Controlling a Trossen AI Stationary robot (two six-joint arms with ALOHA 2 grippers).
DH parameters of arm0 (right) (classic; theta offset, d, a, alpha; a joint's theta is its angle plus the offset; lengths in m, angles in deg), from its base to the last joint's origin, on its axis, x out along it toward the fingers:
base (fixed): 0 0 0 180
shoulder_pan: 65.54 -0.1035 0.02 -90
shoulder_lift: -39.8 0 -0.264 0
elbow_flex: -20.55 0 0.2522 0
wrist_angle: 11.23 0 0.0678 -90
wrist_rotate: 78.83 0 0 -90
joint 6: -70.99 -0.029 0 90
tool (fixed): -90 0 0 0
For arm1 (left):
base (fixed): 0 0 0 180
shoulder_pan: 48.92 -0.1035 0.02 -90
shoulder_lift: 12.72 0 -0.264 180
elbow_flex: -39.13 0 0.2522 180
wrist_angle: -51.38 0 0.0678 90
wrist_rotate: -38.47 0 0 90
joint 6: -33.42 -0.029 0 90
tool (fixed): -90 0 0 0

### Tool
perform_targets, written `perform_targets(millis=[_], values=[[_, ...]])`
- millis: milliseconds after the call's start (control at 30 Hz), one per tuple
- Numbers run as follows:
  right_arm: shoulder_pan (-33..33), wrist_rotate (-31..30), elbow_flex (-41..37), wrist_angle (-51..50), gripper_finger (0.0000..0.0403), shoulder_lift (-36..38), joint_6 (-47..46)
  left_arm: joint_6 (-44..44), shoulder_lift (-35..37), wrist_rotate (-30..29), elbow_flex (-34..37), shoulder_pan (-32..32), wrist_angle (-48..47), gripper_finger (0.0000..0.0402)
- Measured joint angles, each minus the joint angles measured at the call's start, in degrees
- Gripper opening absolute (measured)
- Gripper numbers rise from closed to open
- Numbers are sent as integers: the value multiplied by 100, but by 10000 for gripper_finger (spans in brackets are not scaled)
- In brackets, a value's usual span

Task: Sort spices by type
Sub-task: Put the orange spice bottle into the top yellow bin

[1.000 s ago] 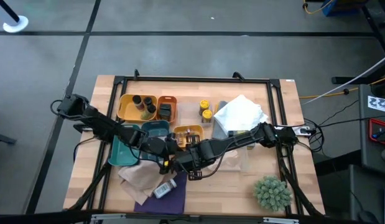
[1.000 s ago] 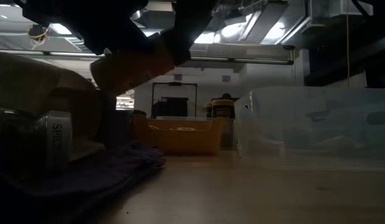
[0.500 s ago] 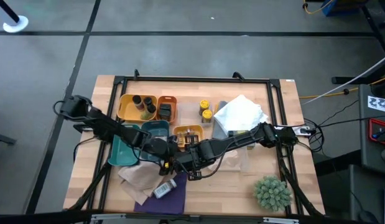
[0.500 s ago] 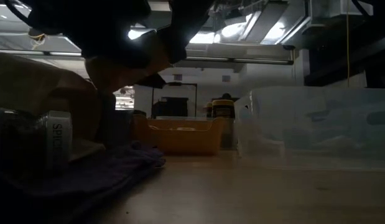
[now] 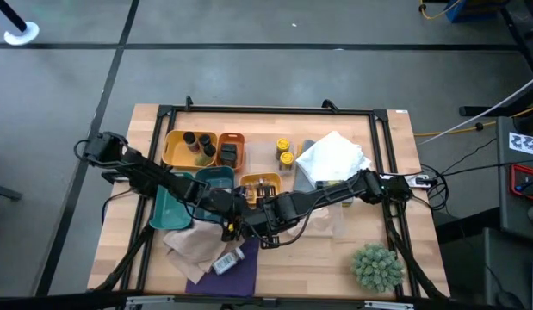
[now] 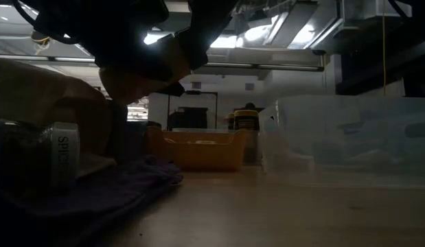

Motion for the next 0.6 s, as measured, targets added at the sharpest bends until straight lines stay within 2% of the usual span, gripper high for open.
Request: perform_targets(millis=[300,600], values=[[-3,-111,11,26,216,21,33,-107,183,-87,14,-2,-80,158],[-10,-443,-11,-37,216,580,98,-285,521,-367,-18,-6,135,159]])
